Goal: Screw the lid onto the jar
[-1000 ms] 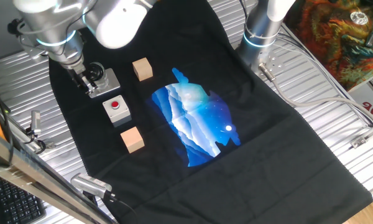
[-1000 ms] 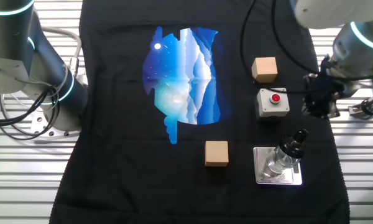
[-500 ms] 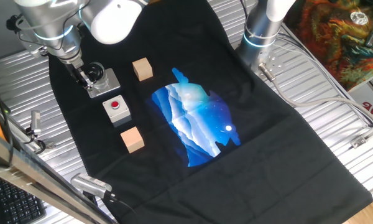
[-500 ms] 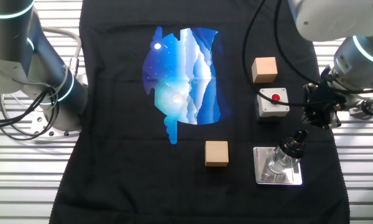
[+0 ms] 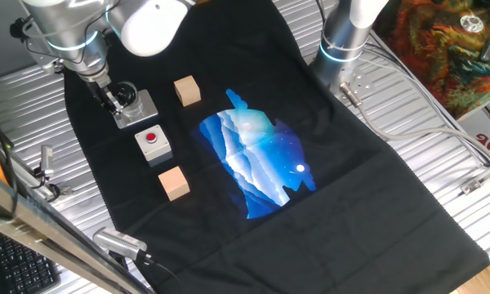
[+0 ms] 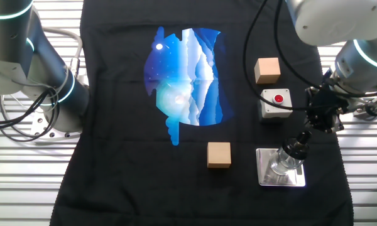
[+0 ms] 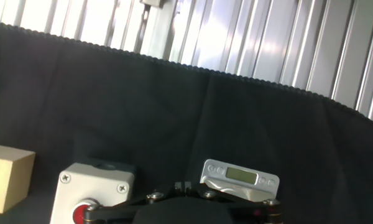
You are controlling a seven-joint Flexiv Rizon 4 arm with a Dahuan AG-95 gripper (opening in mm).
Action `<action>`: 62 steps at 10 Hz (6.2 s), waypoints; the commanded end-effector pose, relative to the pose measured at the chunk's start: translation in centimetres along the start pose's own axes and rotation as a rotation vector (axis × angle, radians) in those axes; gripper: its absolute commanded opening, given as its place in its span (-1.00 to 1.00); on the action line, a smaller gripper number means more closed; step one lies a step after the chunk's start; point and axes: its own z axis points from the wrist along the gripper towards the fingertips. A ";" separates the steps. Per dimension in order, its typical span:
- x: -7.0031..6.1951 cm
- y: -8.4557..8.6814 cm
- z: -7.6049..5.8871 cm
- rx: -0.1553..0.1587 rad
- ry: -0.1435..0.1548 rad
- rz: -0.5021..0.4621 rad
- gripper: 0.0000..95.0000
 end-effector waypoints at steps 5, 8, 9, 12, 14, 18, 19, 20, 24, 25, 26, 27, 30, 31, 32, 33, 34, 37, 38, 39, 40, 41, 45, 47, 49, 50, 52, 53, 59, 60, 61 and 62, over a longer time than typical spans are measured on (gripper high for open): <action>0.4 -0.7 -0.3 0.000 -0.001 -0.011 -1.00; 0.7 -1.0 -0.4 -0.001 -0.001 -0.014 -1.00; 0.9 -1.3 -0.5 -0.005 -0.001 -0.016 -1.00; 1.6 -2.1 -0.9 -0.006 0.000 -0.024 -1.00; 1.7 -2.2 -0.9 -0.005 0.002 -0.023 -1.00; 0.5 -1.4 -0.9 -0.014 -0.003 -0.007 -1.00; 0.3 -1.2 -0.8 -0.013 -0.003 -0.002 -1.00; 0.2 -1.0 -0.8 -0.018 -0.003 0.007 -1.00; 0.2 -0.8 -0.5 -0.050 -0.001 0.078 -1.00; 0.3 -0.8 -0.4 -0.054 -0.001 0.097 -1.00; 0.3 -0.7 -0.5 -0.062 -0.001 0.110 -1.00; 0.3 -0.6 -0.7 -0.059 0.000 0.117 -1.00; 1.4 0.6 -0.6 -0.050 -0.005 0.141 -1.00; 1.8 0.9 -0.3 -0.046 -0.009 0.144 -1.00; 2.0 1.0 -0.1 -0.046 -0.009 0.145 -1.00; 2.6 1.1 0.0 -0.044 -0.010 0.145 -1.00; 2.7 1.0 0.1 -0.043 -0.010 0.146 -1.00; 3.2 1.0 0.3 -0.037 -0.006 0.146 -1.00; 3.2 1.0 0.2 -0.037 -0.006 0.145 -1.00; 3.2 1.0 0.2 -0.037 -0.006 0.145 -1.00; 3.2 1.1 0.1 -0.033 -0.004 0.144 -1.00; 3.3 1.1 -0.2 -0.030 -0.001 0.144 -1.00; 3.4 1.1 -0.9 -0.025 0.004 0.144 -1.00; 3.5 1.1 -0.9 -0.024 0.004 0.137 -1.00; 3.5 1.0 -0.9 -0.021 0.004 0.131 -1.00; 3.5 1.0 -0.9 -0.020 0.003 0.128 -1.00; 3.6 0.9 -0.8 -0.017 0.003 0.122 -1.00; 3.6 0.8 -0.8 -0.016 0.003 0.120 -1.00; 4.2 -0.2 -0.9 -0.005 0.003 0.097 -1.00; 4.3 -0.4 -1.0 -0.004 0.005 0.096 -1.00; 4.3 -0.4 -1.1 -0.003 0.005 0.095 -1.00; 4.3 -0.4 -1.1 -0.003 0.004 0.095 -1.00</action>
